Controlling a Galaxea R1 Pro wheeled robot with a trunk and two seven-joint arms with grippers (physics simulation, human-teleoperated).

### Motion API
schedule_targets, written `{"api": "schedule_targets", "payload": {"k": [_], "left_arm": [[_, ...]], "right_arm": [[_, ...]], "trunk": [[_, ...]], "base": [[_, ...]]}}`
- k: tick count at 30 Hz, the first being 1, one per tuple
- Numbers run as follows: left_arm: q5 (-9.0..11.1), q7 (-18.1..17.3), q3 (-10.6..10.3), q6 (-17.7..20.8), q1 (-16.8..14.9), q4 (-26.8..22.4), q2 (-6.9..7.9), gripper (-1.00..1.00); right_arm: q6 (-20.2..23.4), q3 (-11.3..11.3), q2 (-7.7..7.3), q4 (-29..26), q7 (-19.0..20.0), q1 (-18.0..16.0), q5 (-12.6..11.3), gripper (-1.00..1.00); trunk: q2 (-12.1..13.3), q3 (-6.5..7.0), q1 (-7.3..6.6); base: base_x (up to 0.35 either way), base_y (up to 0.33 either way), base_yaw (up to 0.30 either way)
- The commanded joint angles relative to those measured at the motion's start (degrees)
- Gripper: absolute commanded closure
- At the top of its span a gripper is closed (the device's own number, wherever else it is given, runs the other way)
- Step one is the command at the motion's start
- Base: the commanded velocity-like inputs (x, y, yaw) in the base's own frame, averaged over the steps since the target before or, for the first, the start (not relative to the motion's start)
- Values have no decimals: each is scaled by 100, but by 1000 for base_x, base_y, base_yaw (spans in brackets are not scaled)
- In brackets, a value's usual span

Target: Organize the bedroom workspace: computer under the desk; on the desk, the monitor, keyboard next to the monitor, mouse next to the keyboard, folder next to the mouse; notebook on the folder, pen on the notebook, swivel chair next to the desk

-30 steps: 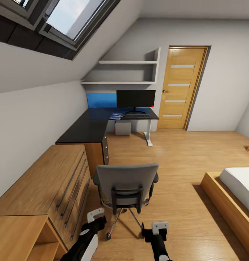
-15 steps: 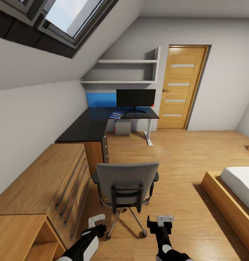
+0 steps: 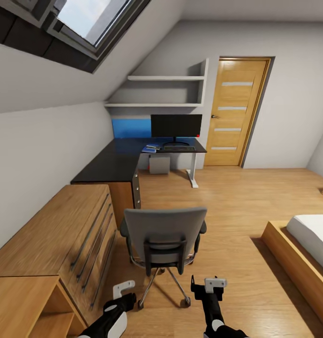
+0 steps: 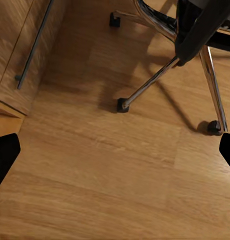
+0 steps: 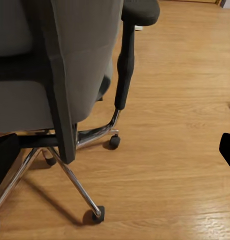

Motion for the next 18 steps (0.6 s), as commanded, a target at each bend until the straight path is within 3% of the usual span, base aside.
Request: {"api": "schedule_targets", "payload": {"k": [1,12,18], "left_arm": [[55,32,-43,-18,-3,7,2,-100],[74,34,-28,-150,-3,20,11,-100],[70,34,-28,-142,-3,20,11,-100]], "right_arm": [[-8,48,-3,-3,-44,-4,-20,-100],[-169,49,4,-12,-39,-4,-15,-100],[-170,48,0,-12,-38,-4,-15,-100]], "trunk": [[-46,-25,23],[-487,-223,264],[-728,-330,396]], "base": [[0,0,0],[-2,0,0],[-138,0,0]]}}
